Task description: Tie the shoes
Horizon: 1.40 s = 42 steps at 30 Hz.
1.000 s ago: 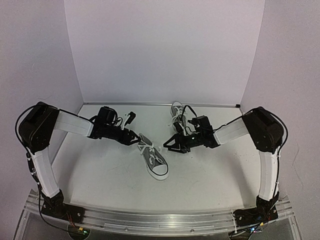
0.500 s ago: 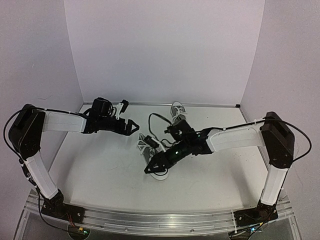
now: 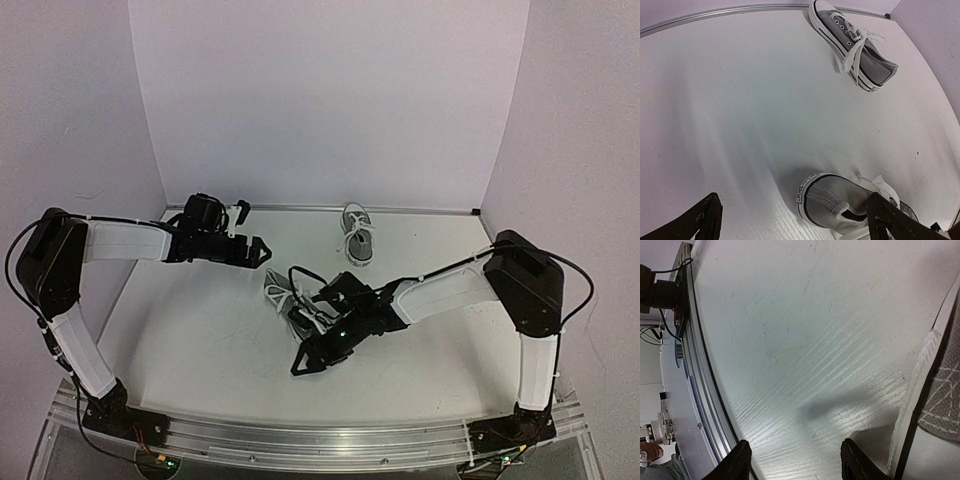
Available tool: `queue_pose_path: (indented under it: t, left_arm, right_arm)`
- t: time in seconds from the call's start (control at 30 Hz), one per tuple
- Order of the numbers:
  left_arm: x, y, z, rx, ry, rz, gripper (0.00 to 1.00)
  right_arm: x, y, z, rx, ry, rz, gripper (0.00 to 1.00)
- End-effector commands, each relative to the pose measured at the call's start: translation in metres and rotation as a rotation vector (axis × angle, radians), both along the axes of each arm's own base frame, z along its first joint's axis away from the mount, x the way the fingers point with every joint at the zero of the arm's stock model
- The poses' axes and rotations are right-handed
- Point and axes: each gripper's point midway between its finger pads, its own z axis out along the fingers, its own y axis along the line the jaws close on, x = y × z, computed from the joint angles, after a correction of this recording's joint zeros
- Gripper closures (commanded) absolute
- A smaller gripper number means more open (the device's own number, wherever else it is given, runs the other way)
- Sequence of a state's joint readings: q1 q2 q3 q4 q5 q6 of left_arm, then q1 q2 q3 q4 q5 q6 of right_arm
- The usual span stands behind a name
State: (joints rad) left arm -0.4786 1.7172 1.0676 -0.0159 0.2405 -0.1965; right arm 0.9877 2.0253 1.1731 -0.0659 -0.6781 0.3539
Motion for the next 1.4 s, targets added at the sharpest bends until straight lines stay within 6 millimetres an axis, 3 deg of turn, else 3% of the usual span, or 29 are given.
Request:
queue_pose_path:
  t: [0.0,0.33,0.6,0.73,0.87,0.97,1.1,1.17,1.27,1.37]
  left_arm:
    - [0.002,-0.001,0.022,-0.012,-0.024,-0.010,0.00]
    - [0.003,0.013,-0.012,0.017,0.072,0.082,0.00]
    - [-0.047,-0.009,-0.038,-0.101,0.196,-0.111,0.00]
    - [-0.061,-0.002,-0.049,-0.093,0.201,-0.104,0.00]
    - [-0.051,0.009,-0.045,-0.034,0.199,-0.030,0.00]
    - [-0.027,0.019,-0.023,0.019,0.175,0.060,0.00]
    - [0.004,0.029,0.030,0.013,0.073,0.141,0.00]
    - [0.015,0.040,0.051,0.003,0.038,0.186,0.00]
    - [0.029,0.068,0.062,0.012,0.032,0.273,0.00]
    - [0.035,0.101,0.061,0.018,0.044,0.363,0.00]
  right_arm:
    - [0.069,-0.039,-0.006,-0.067,-0.102,-0.230,0.42]
    - [0.132,-0.042,0.011,-0.012,-0.146,-0.325,0.43]
    - [0.116,-0.032,0.019,0.073,-0.086,-0.255,0.44]
    - [0.107,-0.036,0.026,0.091,-0.083,-0.240,0.43]
    - [0.113,-0.033,0.046,0.127,-0.130,-0.241,0.39]
    - [0.129,-0.037,0.077,0.164,-0.201,-0.281,0.29]
    - [0.162,-0.069,0.118,0.188,-0.315,-0.406,0.06]
    - [0.178,-0.093,0.134,0.199,-0.357,-0.471,0.02]
    - [0.198,-0.134,0.150,0.213,-0.389,-0.547,0.02]
    - [0.211,-0.175,0.155,0.198,-0.434,-0.612,0.02]
